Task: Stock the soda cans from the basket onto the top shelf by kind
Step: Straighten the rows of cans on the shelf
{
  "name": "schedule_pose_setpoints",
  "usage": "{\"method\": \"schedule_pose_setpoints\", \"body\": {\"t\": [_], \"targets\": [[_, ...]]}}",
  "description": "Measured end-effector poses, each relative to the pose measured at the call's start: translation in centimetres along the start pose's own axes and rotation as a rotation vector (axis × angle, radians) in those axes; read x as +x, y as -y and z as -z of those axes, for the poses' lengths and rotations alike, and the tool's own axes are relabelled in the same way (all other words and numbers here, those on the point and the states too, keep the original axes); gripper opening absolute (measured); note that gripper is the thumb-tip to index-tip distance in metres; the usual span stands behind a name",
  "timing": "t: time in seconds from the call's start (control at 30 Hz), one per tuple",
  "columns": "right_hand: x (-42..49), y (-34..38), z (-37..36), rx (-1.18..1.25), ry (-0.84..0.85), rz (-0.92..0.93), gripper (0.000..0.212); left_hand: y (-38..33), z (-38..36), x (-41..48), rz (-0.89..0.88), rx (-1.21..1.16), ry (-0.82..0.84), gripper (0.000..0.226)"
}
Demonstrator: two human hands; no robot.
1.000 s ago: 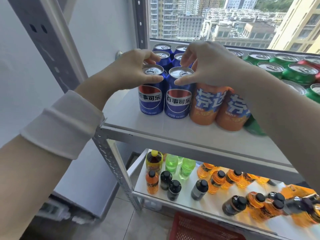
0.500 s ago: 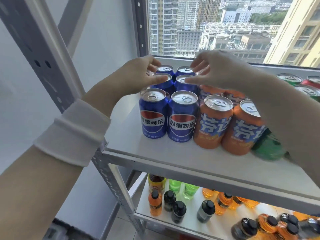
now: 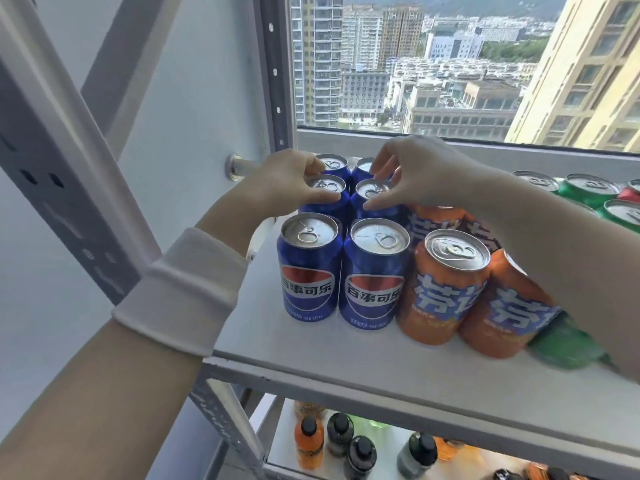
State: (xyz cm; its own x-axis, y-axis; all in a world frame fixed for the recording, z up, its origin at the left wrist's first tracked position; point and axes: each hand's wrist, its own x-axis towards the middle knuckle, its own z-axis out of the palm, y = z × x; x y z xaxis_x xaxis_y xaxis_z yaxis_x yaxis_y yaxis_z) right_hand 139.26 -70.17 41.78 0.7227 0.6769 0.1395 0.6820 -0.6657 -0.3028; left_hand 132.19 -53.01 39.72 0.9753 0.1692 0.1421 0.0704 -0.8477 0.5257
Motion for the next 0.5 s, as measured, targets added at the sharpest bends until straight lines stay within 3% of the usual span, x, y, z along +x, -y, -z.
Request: {"method": "schedule_pose_setpoints", "body": {"t": [0.5], "targets": [[-1.1, 0.1, 0.3, 0.109, 0.058, 0.001, 0.038, -1.7, 1.3, -1.6, 0.085, 0.072, 0.128, 0.053]]}}
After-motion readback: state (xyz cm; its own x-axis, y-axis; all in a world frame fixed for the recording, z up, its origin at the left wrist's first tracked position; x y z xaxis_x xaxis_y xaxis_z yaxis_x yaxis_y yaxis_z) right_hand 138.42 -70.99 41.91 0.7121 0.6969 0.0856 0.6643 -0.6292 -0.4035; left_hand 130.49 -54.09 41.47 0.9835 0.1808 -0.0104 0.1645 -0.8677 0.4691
